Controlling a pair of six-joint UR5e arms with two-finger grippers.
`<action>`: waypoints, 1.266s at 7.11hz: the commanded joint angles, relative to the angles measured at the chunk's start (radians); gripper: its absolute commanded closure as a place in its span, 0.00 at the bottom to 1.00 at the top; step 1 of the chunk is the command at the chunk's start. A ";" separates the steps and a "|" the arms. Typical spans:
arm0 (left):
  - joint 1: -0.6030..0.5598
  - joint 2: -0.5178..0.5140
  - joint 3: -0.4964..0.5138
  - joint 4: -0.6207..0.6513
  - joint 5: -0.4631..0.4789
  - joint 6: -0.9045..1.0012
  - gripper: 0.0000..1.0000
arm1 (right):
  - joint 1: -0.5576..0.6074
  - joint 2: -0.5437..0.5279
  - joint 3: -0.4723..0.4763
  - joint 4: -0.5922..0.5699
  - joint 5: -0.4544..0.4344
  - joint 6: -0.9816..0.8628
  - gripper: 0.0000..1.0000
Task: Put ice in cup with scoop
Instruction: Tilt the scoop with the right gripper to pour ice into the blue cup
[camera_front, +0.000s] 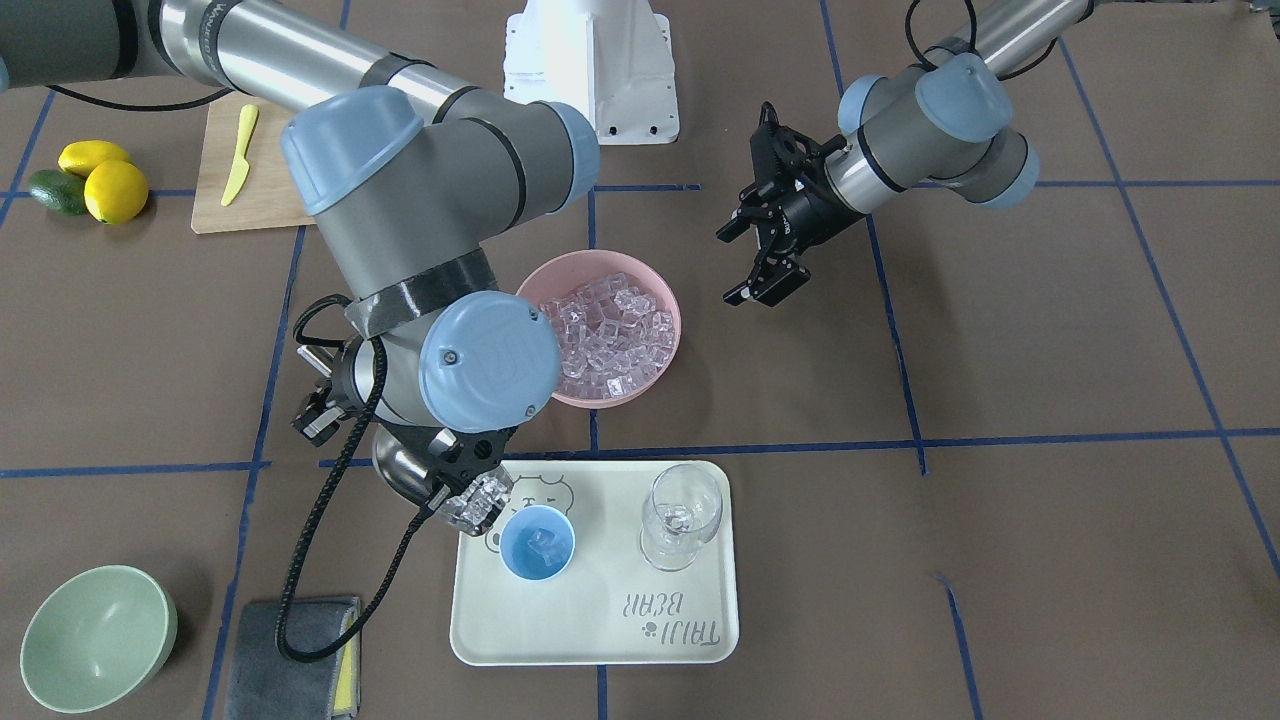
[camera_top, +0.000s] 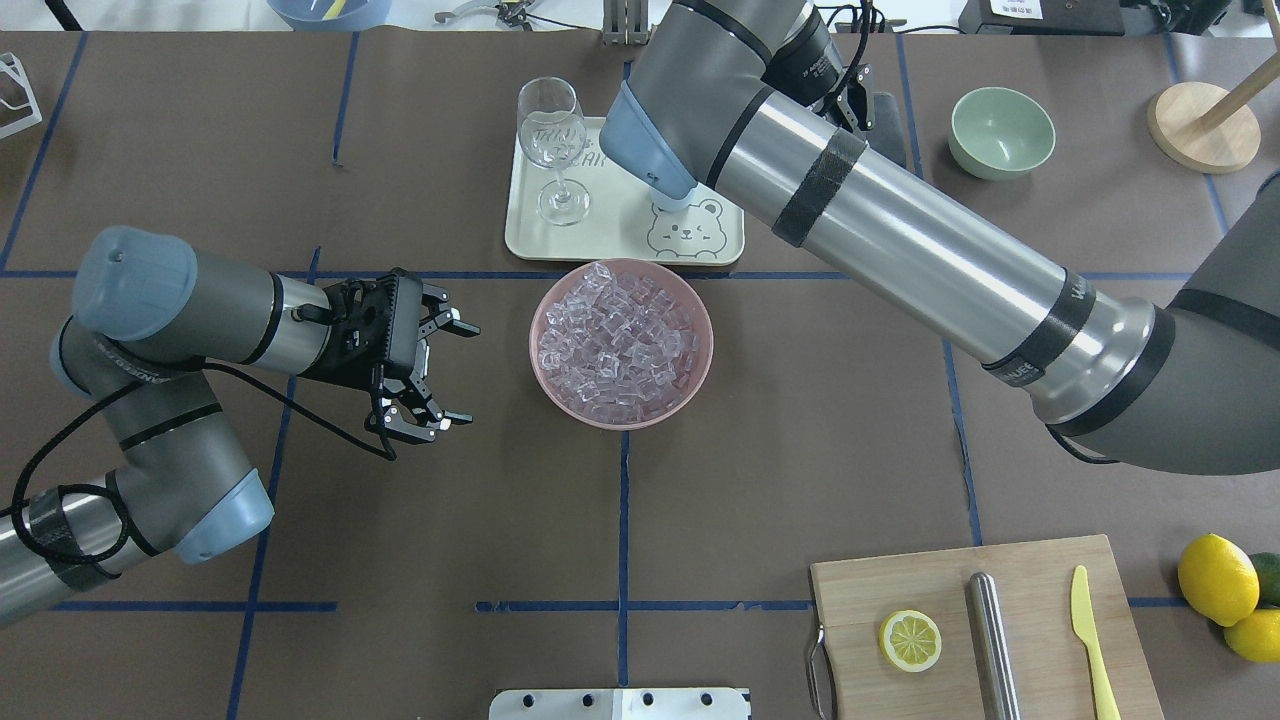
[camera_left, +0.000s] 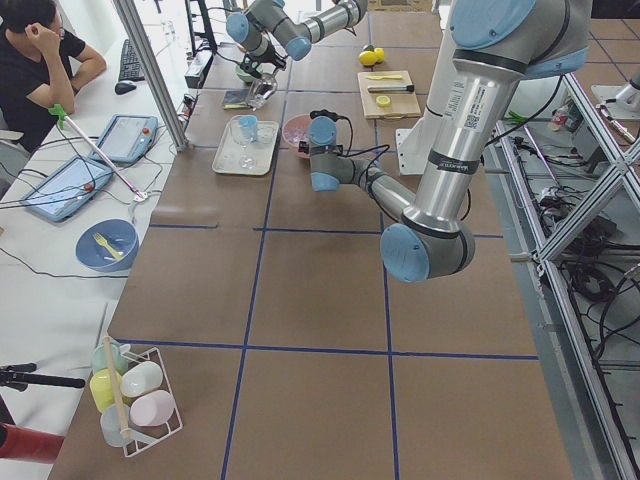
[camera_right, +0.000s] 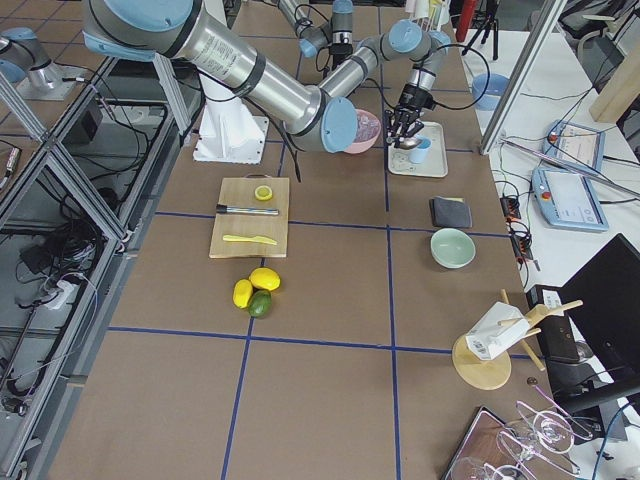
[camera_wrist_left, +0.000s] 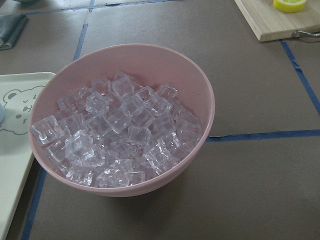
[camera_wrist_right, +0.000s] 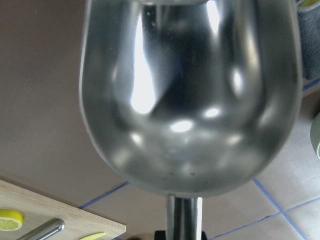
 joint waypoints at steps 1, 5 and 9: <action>0.000 0.006 -0.001 -0.002 0.000 0.002 0.00 | 0.000 0.011 -0.015 -0.004 -0.032 -0.021 1.00; 0.000 0.061 0.002 -0.112 0.002 -0.001 0.00 | 0.006 0.031 -0.038 -0.002 -0.006 -0.025 1.00; -0.044 0.060 0.003 -0.054 -0.014 -0.001 0.00 | 0.024 -0.198 0.327 0.004 0.136 0.266 1.00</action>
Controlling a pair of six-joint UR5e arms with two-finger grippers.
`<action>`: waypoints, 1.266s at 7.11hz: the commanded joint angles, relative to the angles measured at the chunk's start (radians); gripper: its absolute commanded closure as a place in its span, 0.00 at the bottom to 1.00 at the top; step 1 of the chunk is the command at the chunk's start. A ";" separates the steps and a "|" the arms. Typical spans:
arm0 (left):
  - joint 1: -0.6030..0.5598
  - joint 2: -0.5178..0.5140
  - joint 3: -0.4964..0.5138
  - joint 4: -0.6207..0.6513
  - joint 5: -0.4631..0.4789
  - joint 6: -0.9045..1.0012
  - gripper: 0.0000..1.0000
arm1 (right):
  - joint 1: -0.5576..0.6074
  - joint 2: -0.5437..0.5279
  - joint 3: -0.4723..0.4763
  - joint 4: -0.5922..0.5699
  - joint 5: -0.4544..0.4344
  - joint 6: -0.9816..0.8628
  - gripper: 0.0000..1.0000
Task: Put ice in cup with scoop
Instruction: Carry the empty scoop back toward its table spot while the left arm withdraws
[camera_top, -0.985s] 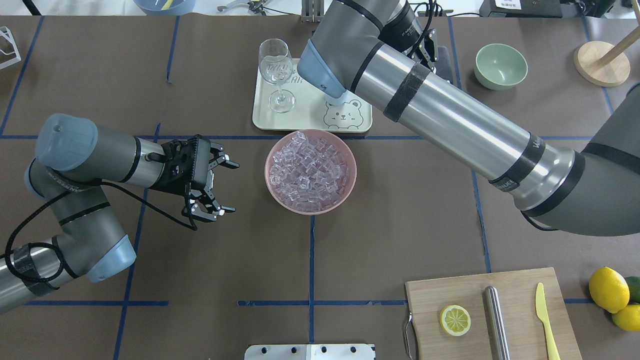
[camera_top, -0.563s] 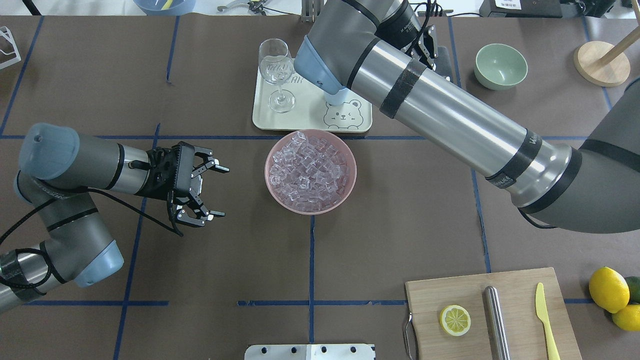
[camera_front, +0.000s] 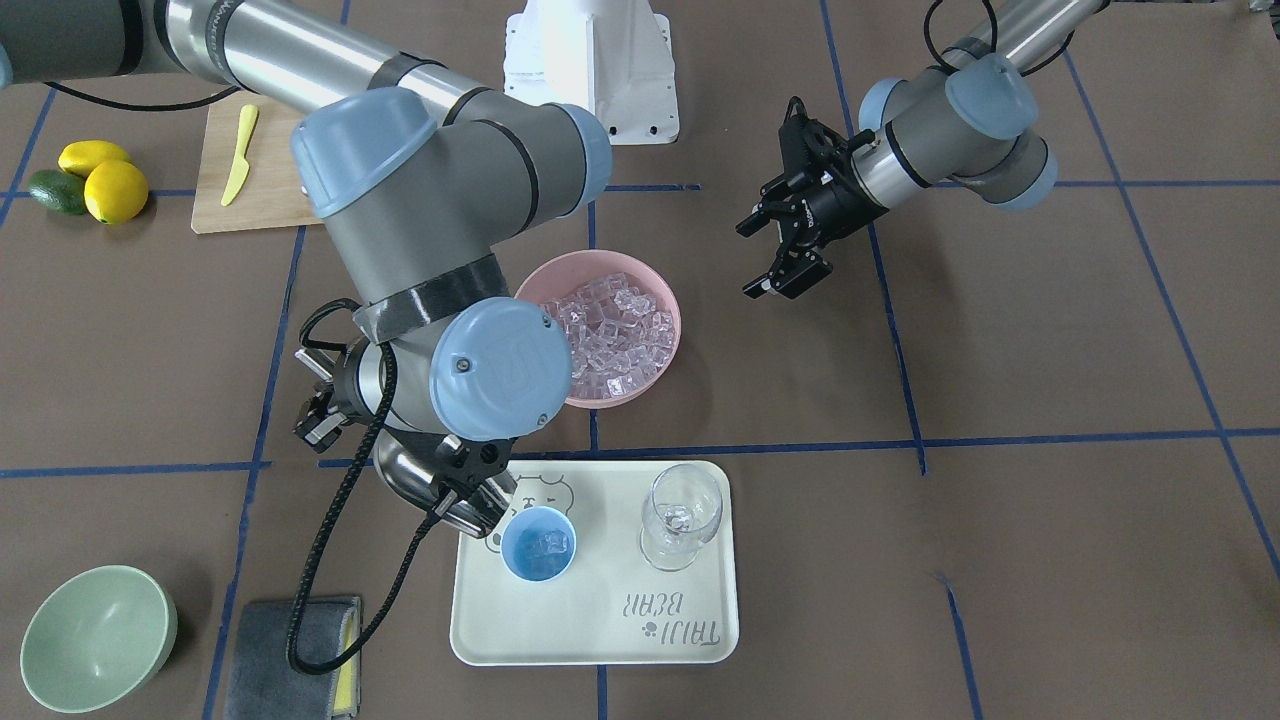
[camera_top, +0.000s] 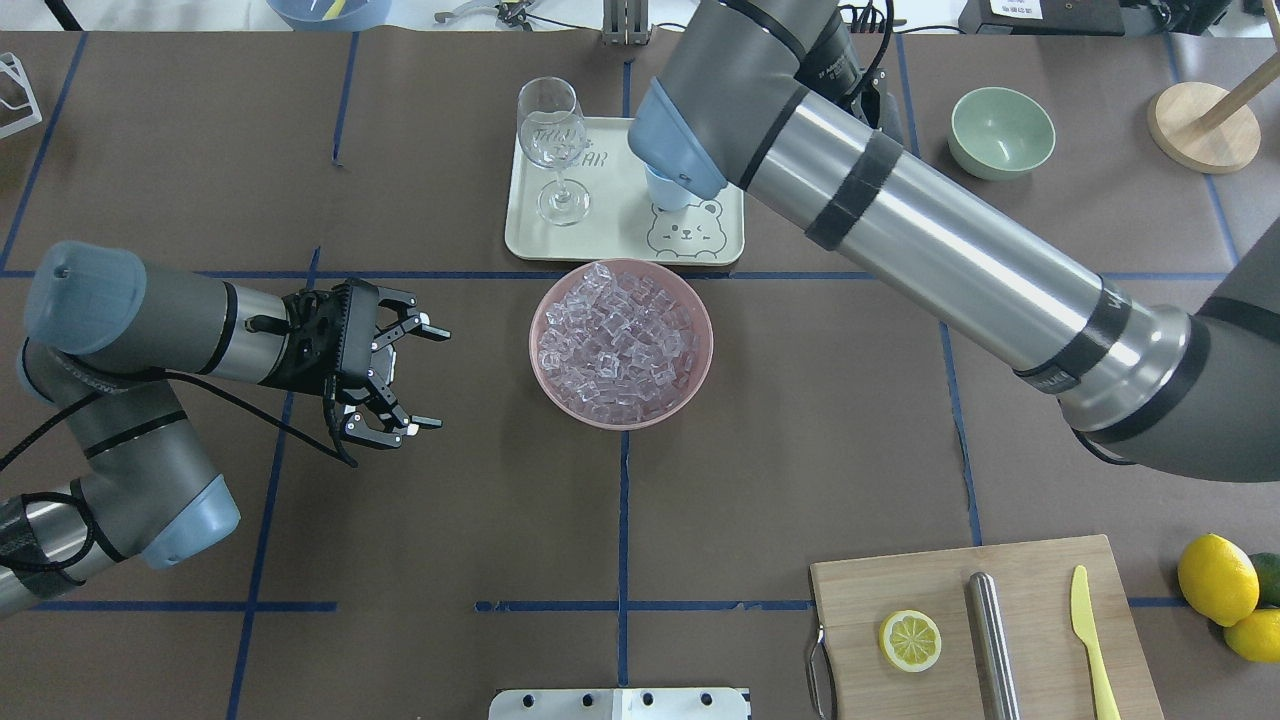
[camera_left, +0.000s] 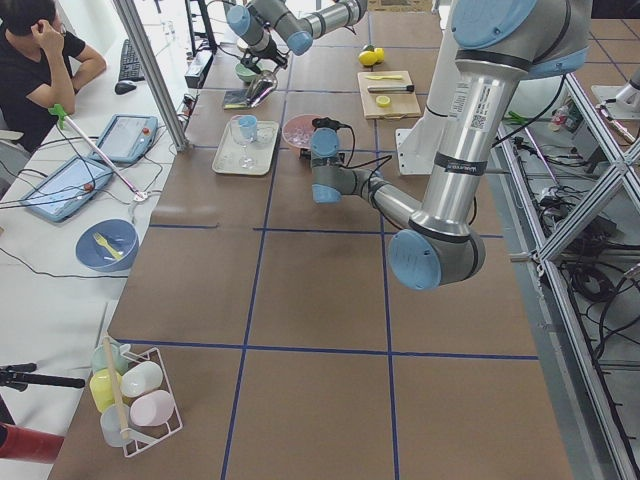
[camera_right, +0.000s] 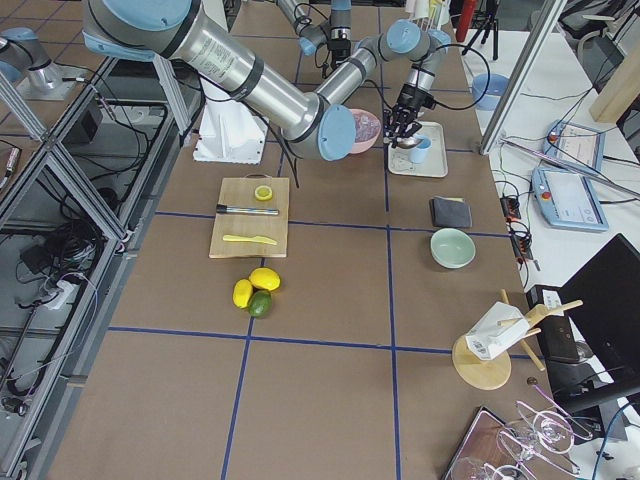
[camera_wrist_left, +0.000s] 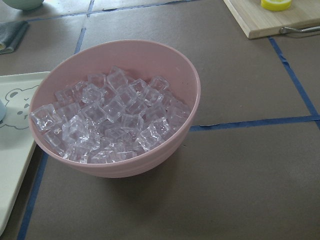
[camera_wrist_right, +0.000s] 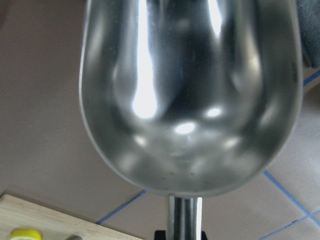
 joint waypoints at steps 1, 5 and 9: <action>-0.041 -0.001 -0.004 0.098 -0.005 0.000 0.00 | 0.011 -0.199 0.308 0.009 0.073 0.284 1.00; -0.201 0.011 -0.013 0.395 0.011 0.003 0.00 | 0.018 -0.695 0.784 0.335 0.150 0.852 1.00; -0.344 0.104 -0.036 0.400 0.024 0.012 0.00 | 0.003 -0.985 0.783 0.681 0.206 1.111 1.00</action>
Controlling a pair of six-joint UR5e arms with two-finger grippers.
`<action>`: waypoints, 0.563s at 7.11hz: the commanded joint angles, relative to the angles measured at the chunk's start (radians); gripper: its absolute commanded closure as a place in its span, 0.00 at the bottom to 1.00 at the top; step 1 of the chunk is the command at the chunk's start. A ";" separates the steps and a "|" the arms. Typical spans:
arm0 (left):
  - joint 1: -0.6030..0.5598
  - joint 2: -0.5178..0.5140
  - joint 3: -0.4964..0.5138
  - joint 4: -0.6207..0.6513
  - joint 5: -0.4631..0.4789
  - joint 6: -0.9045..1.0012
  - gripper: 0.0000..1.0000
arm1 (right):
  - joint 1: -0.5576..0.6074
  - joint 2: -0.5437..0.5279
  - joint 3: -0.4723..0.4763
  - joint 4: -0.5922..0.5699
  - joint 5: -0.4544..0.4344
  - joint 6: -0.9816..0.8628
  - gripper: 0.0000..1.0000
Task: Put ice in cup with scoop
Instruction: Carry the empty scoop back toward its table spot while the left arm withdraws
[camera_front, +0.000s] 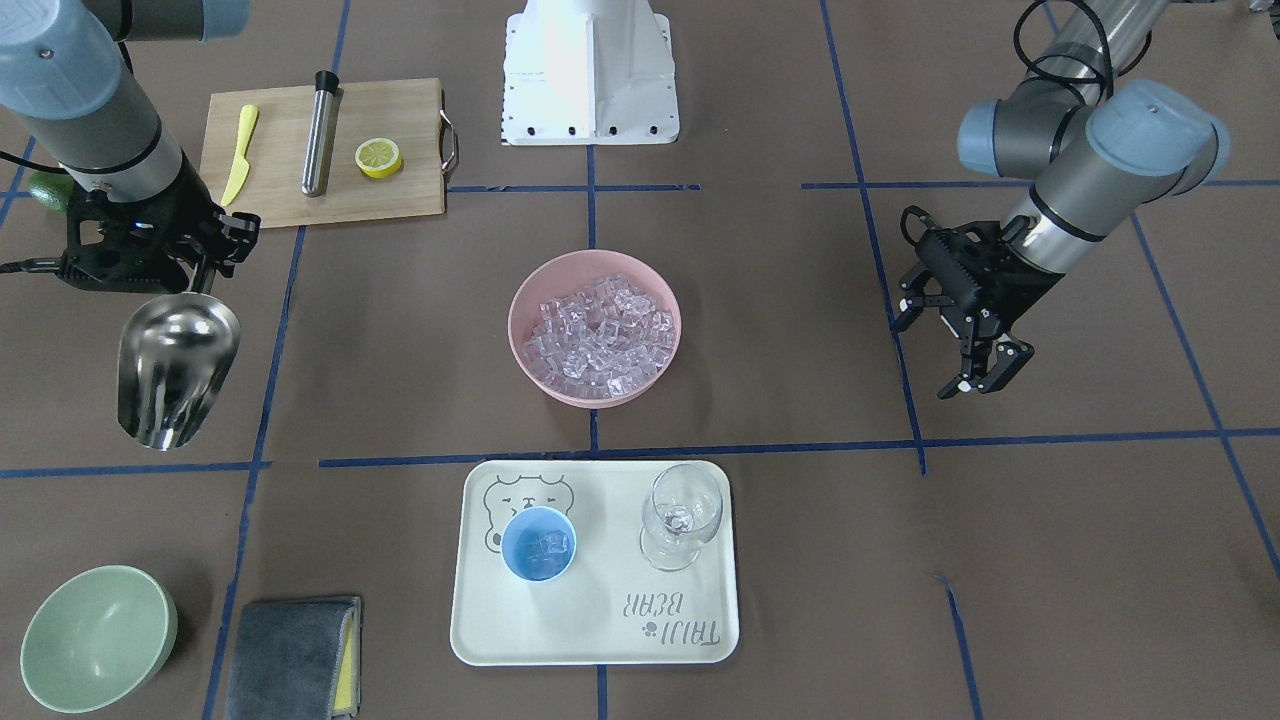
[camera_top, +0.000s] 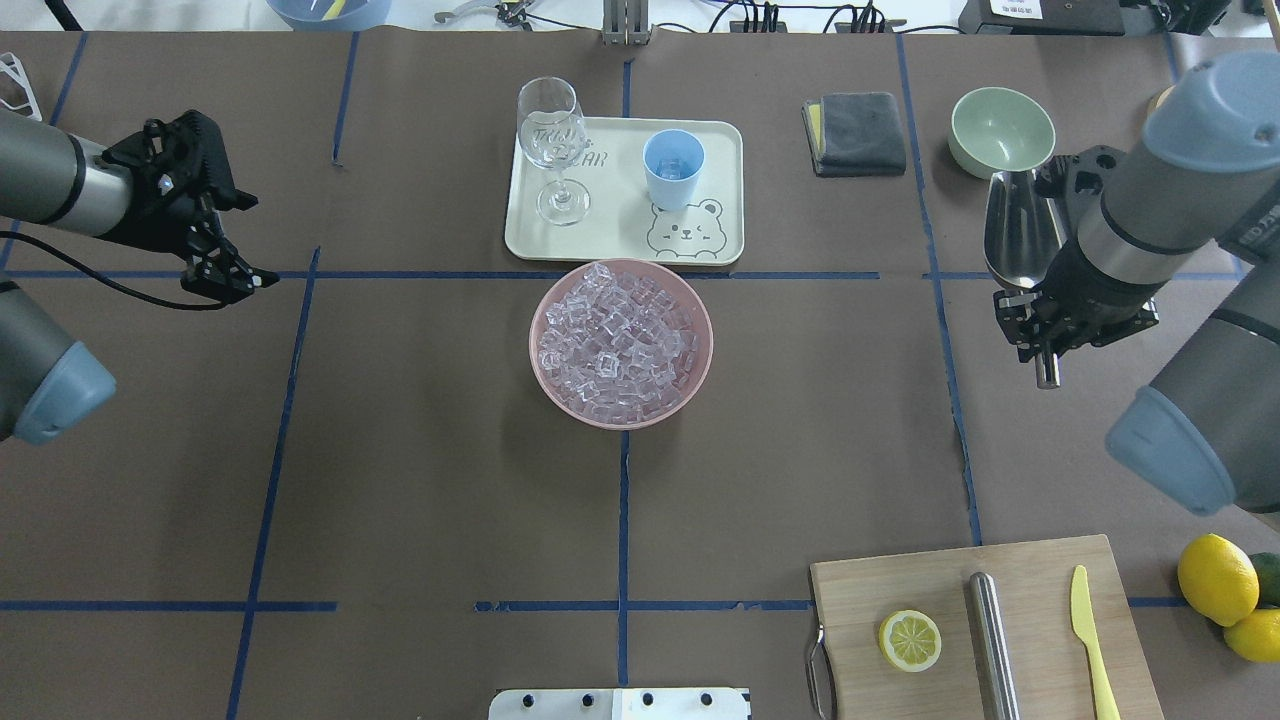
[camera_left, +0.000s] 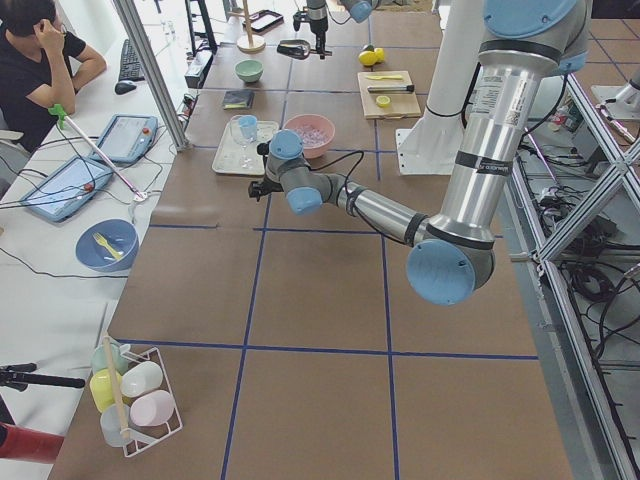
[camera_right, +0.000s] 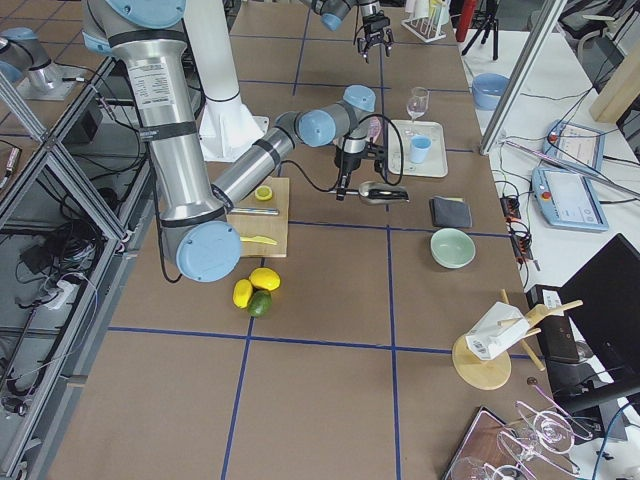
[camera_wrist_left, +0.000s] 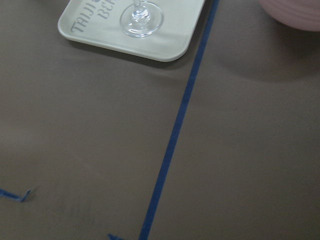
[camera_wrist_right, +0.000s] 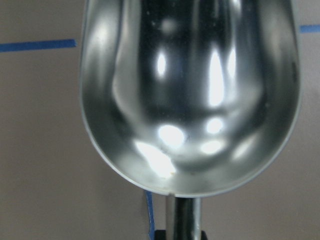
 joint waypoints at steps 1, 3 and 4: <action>-0.067 0.080 -0.020 0.001 -0.001 0.001 0.00 | -0.029 -0.116 -0.030 0.136 0.061 0.023 1.00; -0.087 0.159 -0.050 0.004 -0.014 0.001 0.00 | -0.068 -0.121 -0.092 0.162 0.060 -0.053 1.00; -0.087 0.164 -0.049 0.004 -0.016 0.001 0.00 | -0.068 -0.127 -0.107 0.164 0.060 -0.083 1.00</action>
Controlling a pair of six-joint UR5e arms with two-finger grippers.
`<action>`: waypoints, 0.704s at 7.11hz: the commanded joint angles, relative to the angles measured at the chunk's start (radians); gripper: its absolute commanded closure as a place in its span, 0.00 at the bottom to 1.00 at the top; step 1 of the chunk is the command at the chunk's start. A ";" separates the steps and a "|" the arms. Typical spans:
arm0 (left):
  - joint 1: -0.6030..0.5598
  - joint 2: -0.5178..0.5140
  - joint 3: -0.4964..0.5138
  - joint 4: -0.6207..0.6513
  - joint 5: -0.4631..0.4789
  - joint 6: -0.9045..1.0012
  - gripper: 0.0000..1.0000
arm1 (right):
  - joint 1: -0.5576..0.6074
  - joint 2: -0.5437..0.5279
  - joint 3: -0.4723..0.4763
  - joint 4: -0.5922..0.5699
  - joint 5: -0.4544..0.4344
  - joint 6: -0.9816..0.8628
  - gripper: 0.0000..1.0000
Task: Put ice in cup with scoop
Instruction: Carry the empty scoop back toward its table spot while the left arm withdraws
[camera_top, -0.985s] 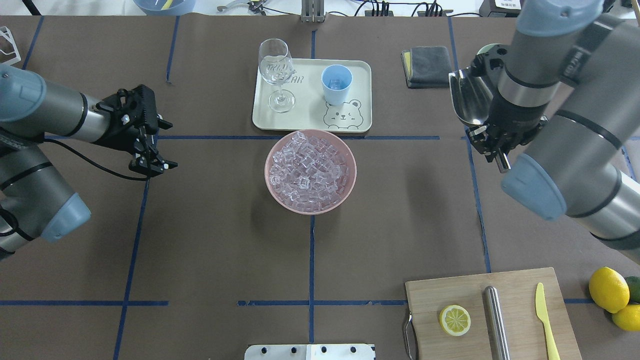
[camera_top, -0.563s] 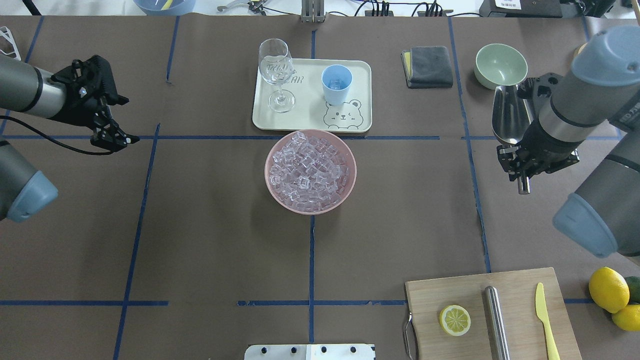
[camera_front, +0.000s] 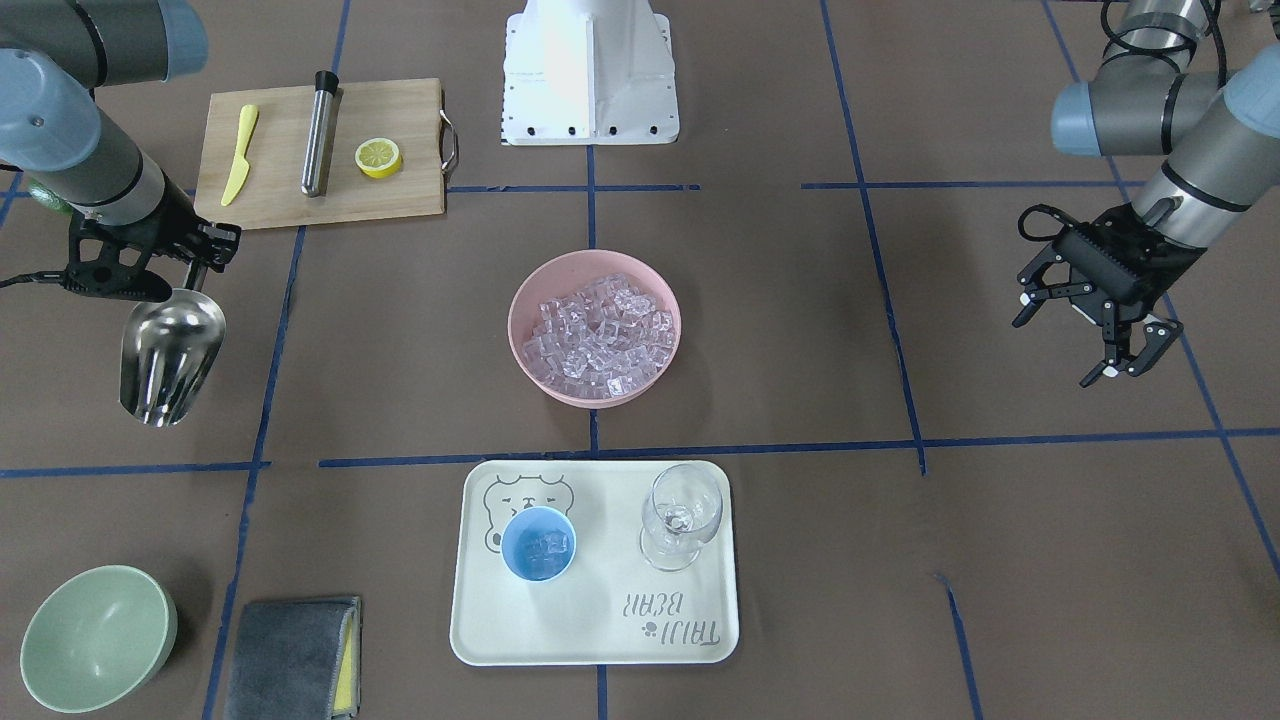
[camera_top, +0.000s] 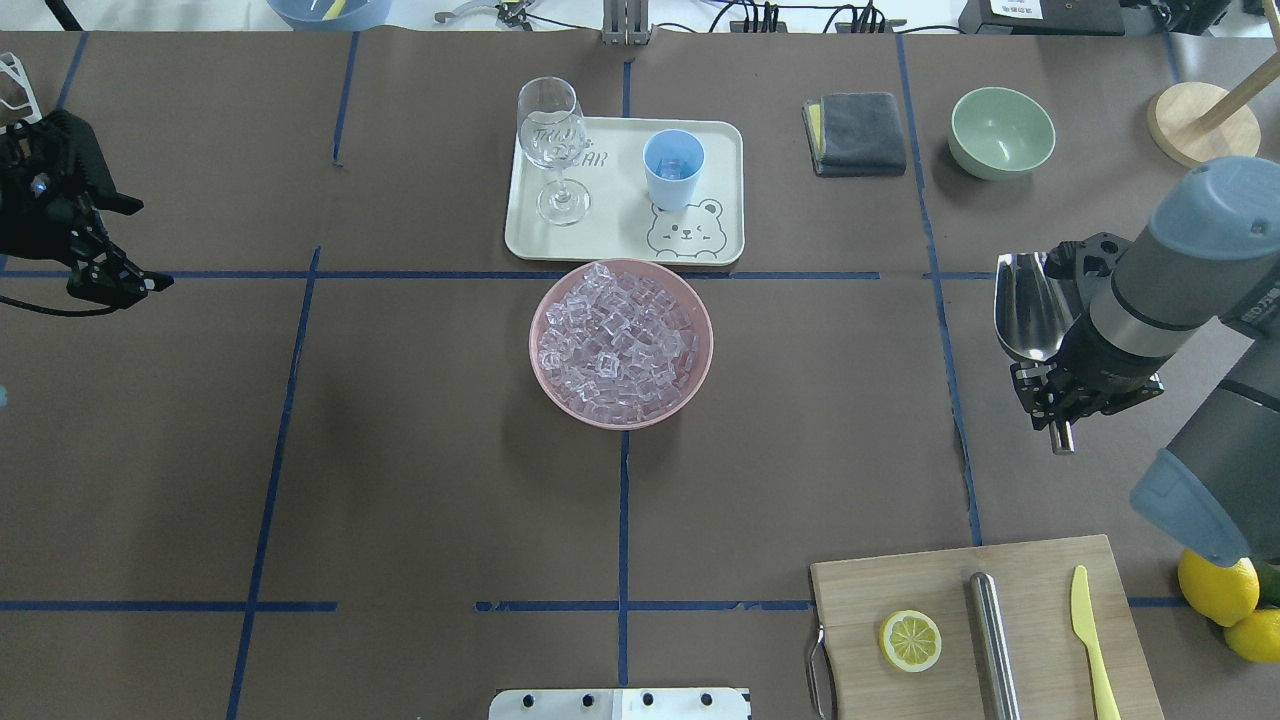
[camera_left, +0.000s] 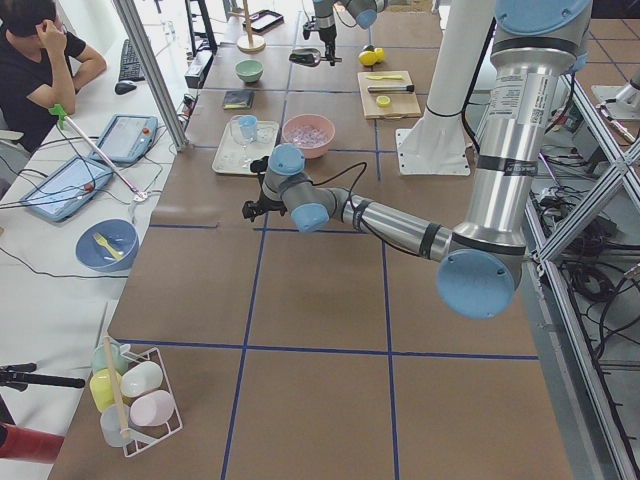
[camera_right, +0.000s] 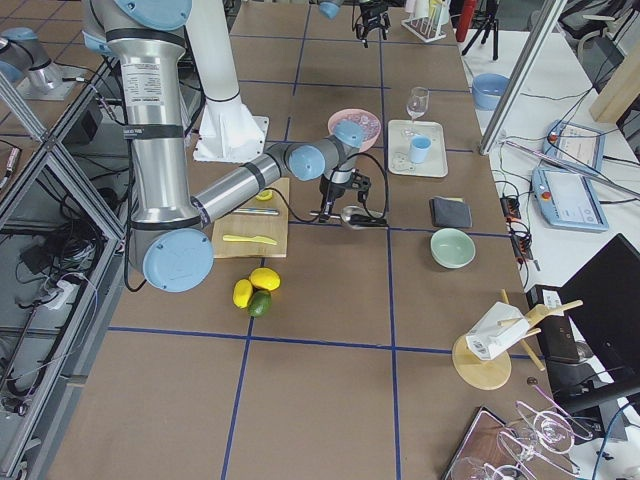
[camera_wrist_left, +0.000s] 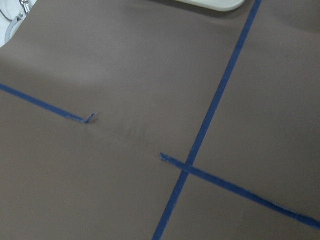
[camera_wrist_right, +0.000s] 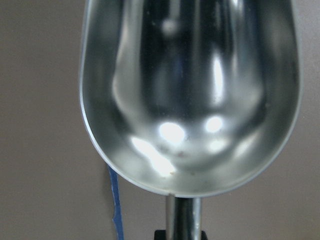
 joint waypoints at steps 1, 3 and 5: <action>-0.003 0.018 -0.002 0.002 -0.002 -0.002 0.00 | -0.008 -0.008 -0.034 0.011 0.000 -0.046 1.00; 0.000 0.018 0.000 0.002 -0.002 0.000 0.00 | -0.015 -0.002 -0.078 0.013 0.001 -0.044 1.00; 0.000 0.012 -0.007 0.016 -0.003 0.000 0.00 | -0.027 0.009 -0.104 0.013 0.004 -0.043 1.00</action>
